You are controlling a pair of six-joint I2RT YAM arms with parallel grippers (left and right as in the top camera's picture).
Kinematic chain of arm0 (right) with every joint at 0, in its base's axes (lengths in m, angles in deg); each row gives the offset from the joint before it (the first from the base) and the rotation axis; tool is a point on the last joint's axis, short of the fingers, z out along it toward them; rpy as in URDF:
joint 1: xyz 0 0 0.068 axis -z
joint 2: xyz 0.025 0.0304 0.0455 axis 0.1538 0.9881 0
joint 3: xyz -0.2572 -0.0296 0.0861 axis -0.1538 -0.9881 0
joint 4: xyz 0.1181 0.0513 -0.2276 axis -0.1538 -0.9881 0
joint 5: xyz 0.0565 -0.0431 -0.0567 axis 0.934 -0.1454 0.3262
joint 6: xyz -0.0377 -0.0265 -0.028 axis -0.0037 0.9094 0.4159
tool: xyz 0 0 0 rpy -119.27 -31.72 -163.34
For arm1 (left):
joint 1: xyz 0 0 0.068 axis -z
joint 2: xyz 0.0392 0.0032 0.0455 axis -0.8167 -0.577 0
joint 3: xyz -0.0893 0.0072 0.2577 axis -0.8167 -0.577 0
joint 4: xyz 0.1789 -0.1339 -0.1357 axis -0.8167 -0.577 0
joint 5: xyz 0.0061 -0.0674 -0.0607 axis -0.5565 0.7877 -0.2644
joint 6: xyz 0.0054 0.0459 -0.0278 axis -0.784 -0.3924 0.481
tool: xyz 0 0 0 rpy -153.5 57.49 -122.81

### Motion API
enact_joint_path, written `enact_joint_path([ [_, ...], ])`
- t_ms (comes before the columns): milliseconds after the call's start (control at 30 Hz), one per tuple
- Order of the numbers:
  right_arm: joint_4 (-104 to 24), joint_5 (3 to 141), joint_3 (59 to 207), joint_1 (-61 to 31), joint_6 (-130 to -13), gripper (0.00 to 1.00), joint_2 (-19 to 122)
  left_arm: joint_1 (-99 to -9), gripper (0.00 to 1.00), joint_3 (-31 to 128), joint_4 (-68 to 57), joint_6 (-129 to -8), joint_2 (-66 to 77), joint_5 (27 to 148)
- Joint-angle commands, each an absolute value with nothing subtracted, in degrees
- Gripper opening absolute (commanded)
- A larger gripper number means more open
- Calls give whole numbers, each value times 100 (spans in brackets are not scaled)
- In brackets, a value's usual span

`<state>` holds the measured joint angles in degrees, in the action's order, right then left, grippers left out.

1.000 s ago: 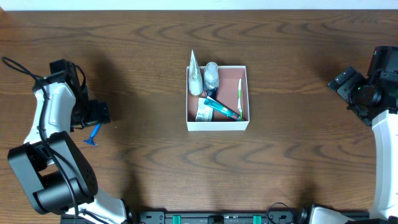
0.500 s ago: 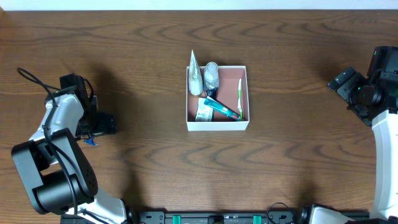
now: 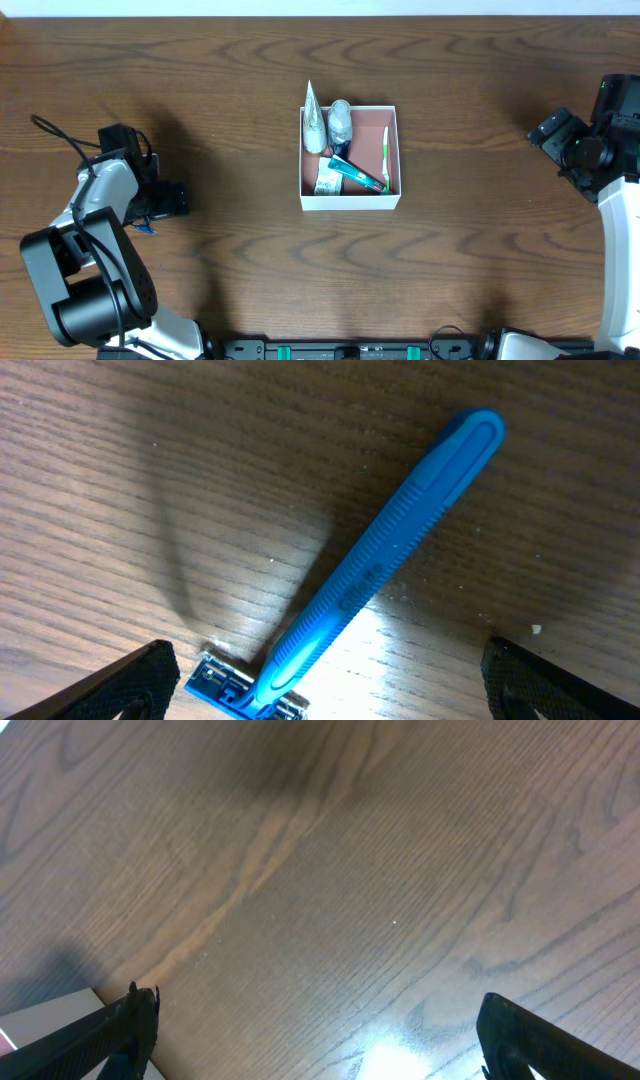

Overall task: Pack container
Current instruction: 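Grasp the blue razor handle with the left gripper and lift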

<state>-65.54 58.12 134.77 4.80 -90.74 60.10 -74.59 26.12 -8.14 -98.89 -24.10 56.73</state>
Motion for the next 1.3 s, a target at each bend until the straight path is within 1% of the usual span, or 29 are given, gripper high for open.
enact_joint_path([
  [0, -6556, 5814, 13556, 511, -9163, 99, 6014, -7472, 99, 2422, -774, -9920, -2533, 5697],
  [33, -6556, 5814, 13556, 511, -9166, 99, 6014, -7472, 100, 2422, -772, -9920, -2533, 5703],
  [67, -6556, 5814, 13556, 511, -9163, 99, 6014, -7472, 94, 2422, -770, -9920, -2533, 5719],
  [133, -6556, 5814, 13556, 511, -9163, 99, 6014, -7472, 80, 2422, -755, -9913, -2533, 5843],
  [233, -6556, 5814, 13556, 511, -9163, 99, 6014, -7472, 54, 2422, -742, -9848, -2533, 6160],
  [267, -6556, 5814, 13556, 511, -9166, 99, 6014, -7472, 49, 2422, -731, -9791, -2533, 6243],
  [300, -6556, 5814, 13556, 511, -9163, 99, 6014, -7472, 44, 2422, -718, -9690, -2533, 6276],
  [333, -6556, 5814, 13556, 511, -9166, 99, 6014, -7472, 42, 2422, -707, -9502, -2533, 6274],
  [400, -6556, 5814, 13556, 511, -9163, 99, 6014, -7472, 33, 2422, -707, -9332, -2533, 6269],
  [467, -6556, 5812, 13556, 511, -9163, 99, 6014, -7472, 25, 2422, -707, -9120, -2533, 6269],
  [533, -6556, 5814, 13556, 511, -9163, 99, 6014, -7472, 19, 2422, -707, -8882, -2533, 6269],
  [633, -6556, 5814, 13556, 511, -9163, 99, 6014, -7472, 6, 2422, -704, -8554, -2533, 6272],
  [767, -6556, 5814, 13556, 511, -9166, 99, 6014, -7472, 6, 2424, -691, -8283, -2533, 6280],
  [900, -6556, 5814, 13556, 511, -9163, 99, 6014, -7466, 6, 2448, -726, -8283, -2518, 6624],
  [1133, -6556, 5814, 13556, 511, -9163, 99, 6014, -7437, 6, 2909, -1102, -8287, -2229, 7955],
  [1267, -6556, 5814, 13556, 511, -9163, 99, 6014, -7169, 6, 3344, -1528, -8442, -1892, 8470],
])
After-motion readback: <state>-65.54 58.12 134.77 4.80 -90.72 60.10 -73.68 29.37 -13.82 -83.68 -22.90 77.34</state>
